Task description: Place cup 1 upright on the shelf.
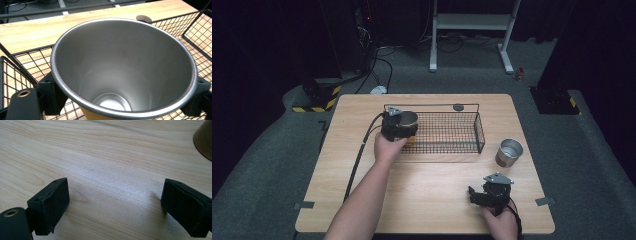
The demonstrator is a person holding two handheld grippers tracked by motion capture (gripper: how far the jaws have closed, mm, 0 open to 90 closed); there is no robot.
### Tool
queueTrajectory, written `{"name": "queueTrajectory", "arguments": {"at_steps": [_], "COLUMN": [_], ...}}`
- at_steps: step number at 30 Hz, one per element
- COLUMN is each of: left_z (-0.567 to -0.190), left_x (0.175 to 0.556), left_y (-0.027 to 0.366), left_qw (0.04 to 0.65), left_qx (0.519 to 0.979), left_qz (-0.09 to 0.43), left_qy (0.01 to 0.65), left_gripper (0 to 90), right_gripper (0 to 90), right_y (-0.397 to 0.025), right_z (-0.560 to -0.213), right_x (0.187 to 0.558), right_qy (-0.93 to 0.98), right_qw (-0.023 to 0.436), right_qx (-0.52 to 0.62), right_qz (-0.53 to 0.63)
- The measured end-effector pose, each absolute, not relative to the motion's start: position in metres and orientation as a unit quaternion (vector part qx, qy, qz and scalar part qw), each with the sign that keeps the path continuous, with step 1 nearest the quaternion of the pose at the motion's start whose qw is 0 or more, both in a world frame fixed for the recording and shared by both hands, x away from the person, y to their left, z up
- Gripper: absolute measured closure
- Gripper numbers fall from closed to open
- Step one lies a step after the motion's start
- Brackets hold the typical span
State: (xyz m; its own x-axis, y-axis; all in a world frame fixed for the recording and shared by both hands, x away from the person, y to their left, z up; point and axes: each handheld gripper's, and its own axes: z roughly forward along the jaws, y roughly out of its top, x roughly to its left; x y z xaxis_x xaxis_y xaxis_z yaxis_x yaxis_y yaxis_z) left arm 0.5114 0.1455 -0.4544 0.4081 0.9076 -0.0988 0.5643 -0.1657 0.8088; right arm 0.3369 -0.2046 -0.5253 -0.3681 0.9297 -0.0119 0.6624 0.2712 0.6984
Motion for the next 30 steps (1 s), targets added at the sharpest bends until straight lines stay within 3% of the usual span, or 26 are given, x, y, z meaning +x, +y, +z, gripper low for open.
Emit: {"name": "queueTrajectory", "arguments": {"at_steps": [14, 30], "left_z": [-0.4597, -0.4647], "left_x": [0.5119, 0.5087], "left_y": [0.1420, 0.1433], "left_qw": [0.372, 0.381], "left_qx": [0.744, 0.741], "left_qz": [0.229, 0.228], "left_qy": [0.505, 0.504], "left_gripper": [15.0, 14.9], "right_gripper": [8.4, 8.3], "right_y": [-0.2047, -0.2046], "right_z": [-0.5253, -0.5252], "right_x": [0.3368, 0.3364], "right_qy": [0.767, 0.767], "right_qw": [0.216, 0.215], "right_qx": [0.519, 0.520], "right_qz": [0.309, 0.309]}}
